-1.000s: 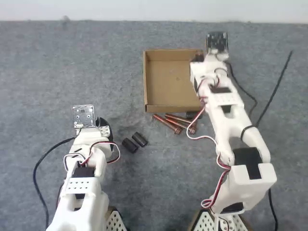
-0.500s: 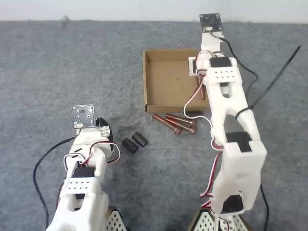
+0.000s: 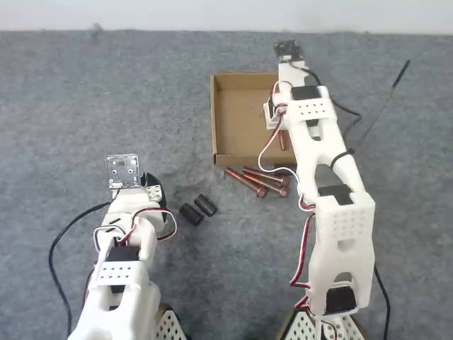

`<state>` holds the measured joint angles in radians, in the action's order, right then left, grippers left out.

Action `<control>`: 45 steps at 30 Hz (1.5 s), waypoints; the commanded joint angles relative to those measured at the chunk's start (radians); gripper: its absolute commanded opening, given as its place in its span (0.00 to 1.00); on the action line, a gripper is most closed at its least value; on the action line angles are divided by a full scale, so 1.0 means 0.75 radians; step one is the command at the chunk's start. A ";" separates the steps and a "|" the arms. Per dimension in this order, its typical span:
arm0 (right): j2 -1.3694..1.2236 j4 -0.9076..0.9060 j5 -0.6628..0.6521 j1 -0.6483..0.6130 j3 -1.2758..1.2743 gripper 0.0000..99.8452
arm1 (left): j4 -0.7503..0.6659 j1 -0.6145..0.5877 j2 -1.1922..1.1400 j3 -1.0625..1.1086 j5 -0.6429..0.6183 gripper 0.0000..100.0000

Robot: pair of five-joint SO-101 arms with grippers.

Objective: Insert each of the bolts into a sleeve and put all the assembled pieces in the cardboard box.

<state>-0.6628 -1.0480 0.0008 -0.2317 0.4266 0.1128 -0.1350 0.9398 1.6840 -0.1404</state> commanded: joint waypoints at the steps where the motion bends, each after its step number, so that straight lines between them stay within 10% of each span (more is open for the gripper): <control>1: 0.026 0.005 -0.004 -0.021 0.094 0.01 | -0.002 -0.004 0.049 -0.015 0.012 0.01; 16: -0.052 0.058 -0.207 0.007 0.092 0.20 | -0.002 -0.004 0.049 -0.015 0.012 0.01; 45: 0.594 -0.825 -0.209 -0.183 0.088 0.01 | -0.002 -0.004 0.049 -0.015 0.012 0.01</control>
<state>-0.3422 -1.5712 -0.1373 -0.3253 0.4373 0.1128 -0.1366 0.9398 1.6840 -0.1373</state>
